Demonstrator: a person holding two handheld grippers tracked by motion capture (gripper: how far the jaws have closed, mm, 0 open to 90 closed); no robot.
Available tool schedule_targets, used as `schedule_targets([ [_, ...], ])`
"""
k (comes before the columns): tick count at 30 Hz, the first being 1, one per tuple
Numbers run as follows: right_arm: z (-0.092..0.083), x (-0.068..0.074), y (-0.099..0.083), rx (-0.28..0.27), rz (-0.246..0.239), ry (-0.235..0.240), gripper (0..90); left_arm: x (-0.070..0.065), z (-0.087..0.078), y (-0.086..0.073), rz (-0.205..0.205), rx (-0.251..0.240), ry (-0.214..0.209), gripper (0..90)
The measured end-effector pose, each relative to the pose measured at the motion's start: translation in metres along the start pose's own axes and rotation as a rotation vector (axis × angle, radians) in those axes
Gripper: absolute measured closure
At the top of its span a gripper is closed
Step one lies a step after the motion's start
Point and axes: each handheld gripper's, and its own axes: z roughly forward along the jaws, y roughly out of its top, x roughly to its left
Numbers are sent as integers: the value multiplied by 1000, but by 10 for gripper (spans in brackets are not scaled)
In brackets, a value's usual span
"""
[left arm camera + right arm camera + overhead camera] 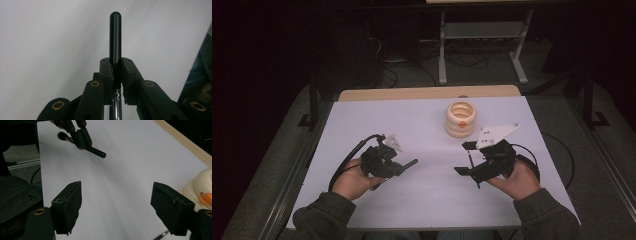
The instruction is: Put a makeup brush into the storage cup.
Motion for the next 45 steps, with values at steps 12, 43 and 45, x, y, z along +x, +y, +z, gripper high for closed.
schedule_targets([
  [12,34,11,14,109,-90,153,352,-24,9,21,151,0,-99,798],
  [43,70,17,6,226,-195,366,715,-55,15,29,355,-21,-197,798],
  [45,70,17,5,228,-191,375,742,-56,16,30,357,-21,-201,798],
])
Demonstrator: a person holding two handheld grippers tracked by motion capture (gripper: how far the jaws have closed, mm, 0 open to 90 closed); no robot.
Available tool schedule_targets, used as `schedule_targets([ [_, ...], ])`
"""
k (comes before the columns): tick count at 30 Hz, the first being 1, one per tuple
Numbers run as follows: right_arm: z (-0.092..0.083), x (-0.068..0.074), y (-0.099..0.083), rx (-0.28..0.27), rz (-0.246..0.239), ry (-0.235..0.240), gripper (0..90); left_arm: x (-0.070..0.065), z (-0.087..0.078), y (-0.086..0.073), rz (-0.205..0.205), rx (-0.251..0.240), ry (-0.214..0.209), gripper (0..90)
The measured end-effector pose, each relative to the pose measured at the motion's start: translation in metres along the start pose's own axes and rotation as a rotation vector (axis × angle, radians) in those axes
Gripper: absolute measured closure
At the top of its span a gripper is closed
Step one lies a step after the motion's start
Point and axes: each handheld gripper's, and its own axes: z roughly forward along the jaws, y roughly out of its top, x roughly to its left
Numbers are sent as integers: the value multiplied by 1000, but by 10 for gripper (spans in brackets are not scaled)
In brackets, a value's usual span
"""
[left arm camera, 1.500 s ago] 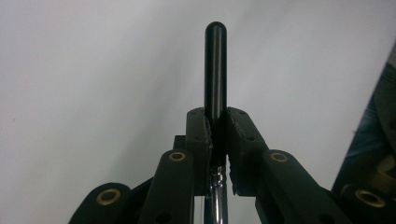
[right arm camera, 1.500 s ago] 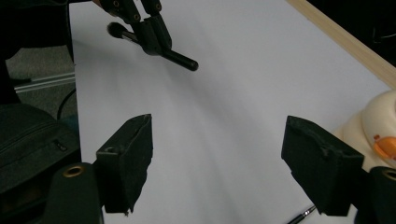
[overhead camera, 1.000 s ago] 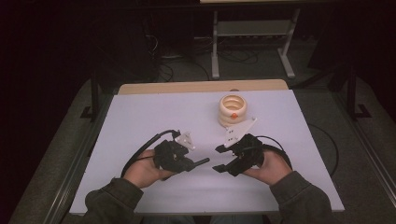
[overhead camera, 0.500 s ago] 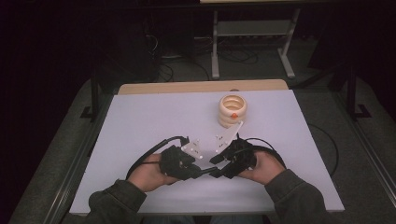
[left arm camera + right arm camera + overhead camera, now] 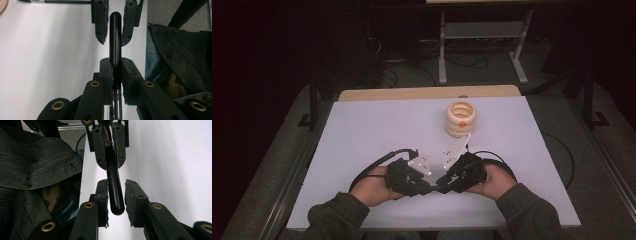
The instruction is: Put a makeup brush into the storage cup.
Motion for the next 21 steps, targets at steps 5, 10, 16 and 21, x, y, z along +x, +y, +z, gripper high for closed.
schedule_targets([
  [5,1,1,-2,1,-4,21,761,-1,1,0,13,1,-8,798],
  [10,2,2,-4,2,-10,47,785,-3,3,0,35,3,-18,798],
  [16,4,8,-4,44,-25,29,789,-2,8,0,38,14,-43,717],
  [21,-2,9,-7,26,-29,5,789,0,7,-7,12,9,-38,657],
])
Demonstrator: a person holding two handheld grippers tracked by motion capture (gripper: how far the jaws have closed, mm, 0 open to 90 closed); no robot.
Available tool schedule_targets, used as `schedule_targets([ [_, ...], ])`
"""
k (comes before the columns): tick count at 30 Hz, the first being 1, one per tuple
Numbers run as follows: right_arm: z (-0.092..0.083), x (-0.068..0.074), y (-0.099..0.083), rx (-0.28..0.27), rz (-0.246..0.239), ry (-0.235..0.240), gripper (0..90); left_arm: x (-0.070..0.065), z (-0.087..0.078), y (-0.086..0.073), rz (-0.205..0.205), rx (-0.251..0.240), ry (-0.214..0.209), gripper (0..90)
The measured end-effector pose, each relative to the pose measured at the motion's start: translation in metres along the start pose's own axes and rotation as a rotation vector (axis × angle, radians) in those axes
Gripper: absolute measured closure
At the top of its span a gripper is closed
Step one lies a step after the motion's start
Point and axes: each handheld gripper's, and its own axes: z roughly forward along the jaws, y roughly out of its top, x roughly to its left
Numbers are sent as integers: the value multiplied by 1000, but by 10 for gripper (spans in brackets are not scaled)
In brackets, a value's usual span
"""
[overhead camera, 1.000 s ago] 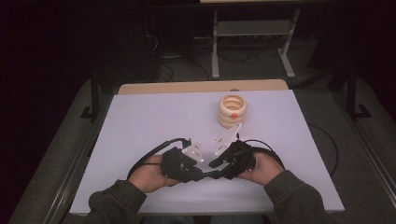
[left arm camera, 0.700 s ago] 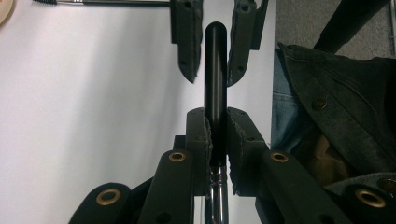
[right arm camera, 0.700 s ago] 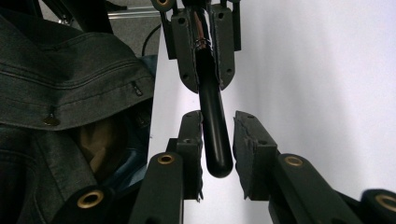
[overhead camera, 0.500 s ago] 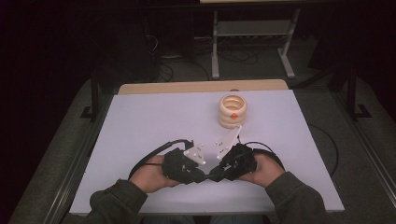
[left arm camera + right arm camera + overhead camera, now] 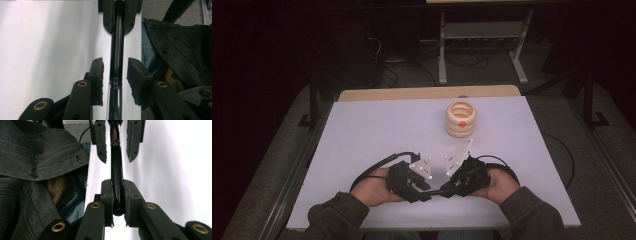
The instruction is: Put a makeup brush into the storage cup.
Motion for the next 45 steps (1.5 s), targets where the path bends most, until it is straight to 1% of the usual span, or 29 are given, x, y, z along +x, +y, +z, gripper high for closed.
schedule_targets([
  [2,-4,1,-2,-16,7,-6,789,0,-1,-3,-10,0,-2,661],
  [3,-6,1,-3,-22,9,-9,789,2,-2,-4,-4,7,1,665],
  [5,-9,2,-5,-28,19,-14,789,3,-3,-7,-6,9,-5,687],
  [6,-10,2,-6,-33,16,-15,789,2,-4,-8,-11,1,-9,711],
  [8,-10,2,-8,-37,21,-11,789,2,-4,-9,2,6,-14,757],
  [10,-9,2,-8,-40,16,-7,789,0,-5,-8,27,23,-9,769],
  [11,-9,2,-8,-40,16,-7,789,0,-5,-8,27,23,-9,771],
  [12,-8,3,-8,-38,16,-7,787,0,-4,-8,39,37,-2,771],
  [13,-6,2,-8,-33,26,-2,772,0,-4,-7,40,40,-2,774],
  [15,-5,1,-7,-28,30,-14,683,0,-4,-6,31,44,-2,774],
  [16,-4,0,-6,-21,39,-12,662,0,-4,-5,43,60,4,774],
  [20,0,1,-2,18,14,-15,683,-1,-2,-2,52,83,9,774],
  [21,1,2,-1,29,23,-9,709,-2,-2,-1,57,87,7,774],
  [22,2,2,-1,37,22,-4,731,-2,-2,0,60,92,8,775],
  [24,4,2,-1,54,24,-4,775,-3,-2,0,62,89,12,774],
  [27,6,5,-1,60,12,-8,786,-2,-4,-2,52,63,-6,773],
  [29,5,7,-3,49,13,-16,788,-1,-6,-5,22,21,-19,764],
  [30,5,7,-3,49,13,-16,788,-1,-6,-5,22,21,-19,758],
  [31,4,7,-4,37,11,-18,788,1,-7,-10,-3,-16,-15,758],
  [32,4,8,-9,22,19,-20,788,2,-8,-12,-20,-30,-11,676],
  [33,4,9,-11,20,22,-24,788,4,-10,-17,-43,-56,-17,654],
  [34,5,9,-16,18,28,-27,789,6,-12,-21,-53,-78,-21,632],
  [35,6,10,-20,10,38,-26,789,7,-13,-26,-88,-112,-19,615],
  [36,7,10,-24,4,48,-28,788,8,-15,-31,-112,-131,-18,588],
  [38,7,11,-32,-10,66,-32,789,11,-19,-40,-145,-167,-16,539],
  [40,5,11,-39,-27,84,-38,788,13,-22,-48,-183,-193,-20,486],
  [42,3,12,-44,-49,92,-42,789,15,-24,-55,-200,-203,-19,468],
  [43,2,12,-46,-56,95,-42,788,15,-23,-58,-219,-207,-17,455],
  [45,0,13,-47,-70,97,-52,788,16,-23,-62,-226,-217,-19,442],
])
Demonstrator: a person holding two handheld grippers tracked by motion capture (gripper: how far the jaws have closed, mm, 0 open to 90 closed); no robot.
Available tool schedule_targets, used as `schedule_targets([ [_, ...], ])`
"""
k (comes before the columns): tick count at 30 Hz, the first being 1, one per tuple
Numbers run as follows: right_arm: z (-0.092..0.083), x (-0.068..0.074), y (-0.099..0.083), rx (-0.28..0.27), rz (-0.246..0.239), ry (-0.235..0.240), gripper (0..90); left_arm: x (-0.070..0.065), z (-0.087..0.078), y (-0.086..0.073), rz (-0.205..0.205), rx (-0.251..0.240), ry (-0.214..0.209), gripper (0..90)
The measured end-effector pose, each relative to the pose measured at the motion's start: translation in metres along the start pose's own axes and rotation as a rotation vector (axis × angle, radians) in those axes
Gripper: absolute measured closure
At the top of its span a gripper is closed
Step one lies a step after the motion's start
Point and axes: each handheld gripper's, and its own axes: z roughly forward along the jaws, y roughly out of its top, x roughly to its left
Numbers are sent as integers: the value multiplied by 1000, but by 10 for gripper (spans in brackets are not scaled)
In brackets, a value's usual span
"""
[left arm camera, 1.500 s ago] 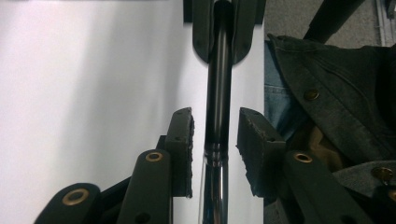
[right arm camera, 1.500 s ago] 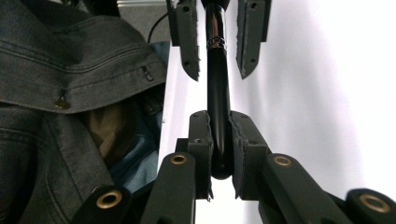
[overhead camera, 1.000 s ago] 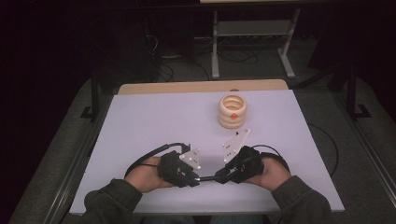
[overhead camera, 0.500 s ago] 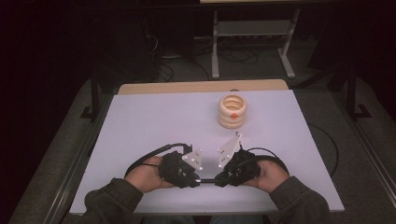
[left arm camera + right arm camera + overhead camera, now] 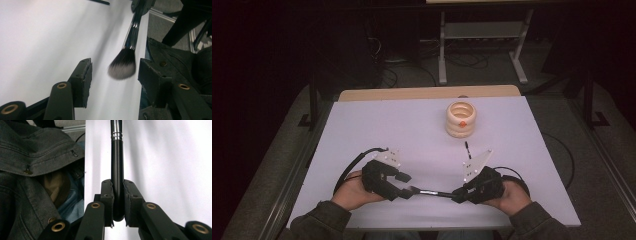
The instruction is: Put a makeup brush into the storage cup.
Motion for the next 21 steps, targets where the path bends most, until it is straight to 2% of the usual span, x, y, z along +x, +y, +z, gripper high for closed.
schedule_targets([
  [3,0,0,3,-1,-3,-1,789,0,3,-1,-3,4,-9,434],
  [7,7,0,11,17,-23,16,788,-6,13,4,23,33,-31,455],
  [10,10,0,17,30,-45,20,788,-8,18,7,52,62,-51,514],
  [13,10,0,21,19,-54,15,788,-9,21,9,71,89,-69,624],
  [17,11,1,23,13,-70,12,788,-9,19,11,90,86,-82,732],
  [21,13,1,24,18,-78,14,785,-12,18,13,116,110,-88,762],
])
